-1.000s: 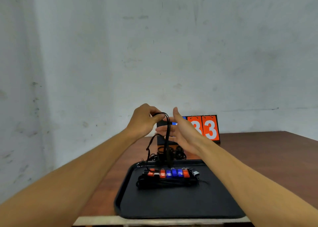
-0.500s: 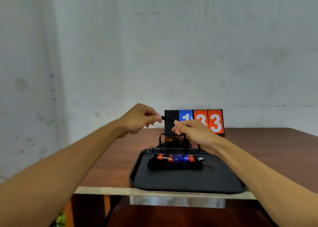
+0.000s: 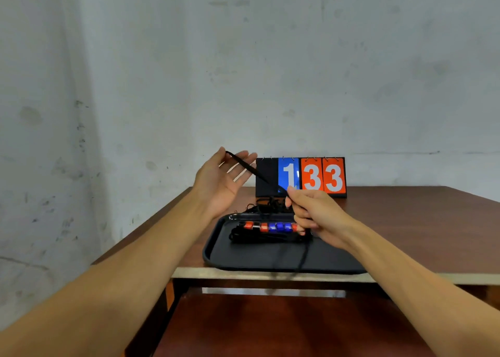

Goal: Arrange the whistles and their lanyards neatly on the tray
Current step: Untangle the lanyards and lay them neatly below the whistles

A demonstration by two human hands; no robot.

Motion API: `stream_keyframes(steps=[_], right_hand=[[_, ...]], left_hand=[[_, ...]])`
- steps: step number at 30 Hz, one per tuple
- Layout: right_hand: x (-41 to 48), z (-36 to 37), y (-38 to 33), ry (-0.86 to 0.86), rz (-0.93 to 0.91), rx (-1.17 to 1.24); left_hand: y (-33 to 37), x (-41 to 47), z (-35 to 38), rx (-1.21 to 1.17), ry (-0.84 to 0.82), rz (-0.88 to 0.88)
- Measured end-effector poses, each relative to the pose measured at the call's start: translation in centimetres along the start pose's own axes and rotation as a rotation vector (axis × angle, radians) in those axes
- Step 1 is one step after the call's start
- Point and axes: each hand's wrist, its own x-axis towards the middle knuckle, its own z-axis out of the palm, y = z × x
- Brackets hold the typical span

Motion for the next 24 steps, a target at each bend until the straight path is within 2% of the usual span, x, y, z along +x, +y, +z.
stream_keyframes(steps=[2,7,11,14,18,20,24], right_hand=[[-0.3,-0.6,0.7,-0.004,0.008,-0.072],[-1.4,-2.9,2.5,-0.024,0.034,-0.366],[-1.9,-4.1,3.4,-0.001,0.051,-0.515],[-1.6,-4.6,3.4,0.016,0.071,-0.550],[-0.7,-3.8,2.1,0.016,0.070,-0.370],[-0.2,-2.7,1.2,0.019,0.095,-0.360],[0.8,-1.1,1.0,-0.018,0.154,-0.438]], left_hand=[[-0.7,0.2,0.3,0.061,0.107,0.036],[-1.3,1.5,-1.5,0.700,0.334,0.302],[-1.3,1.9,-3.9,1.079,0.347,0.333],[-1.9,1.0,-4.3,1.327,0.145,0.239],[-3.0,-0.9,-3.3,1.494,-0.377,-0.013],[-3.5,-1.4,-2.7,1.541,-0.476,0.011],[-3.9,-1.7,-1.9,1.635,-0.533,0.182]])
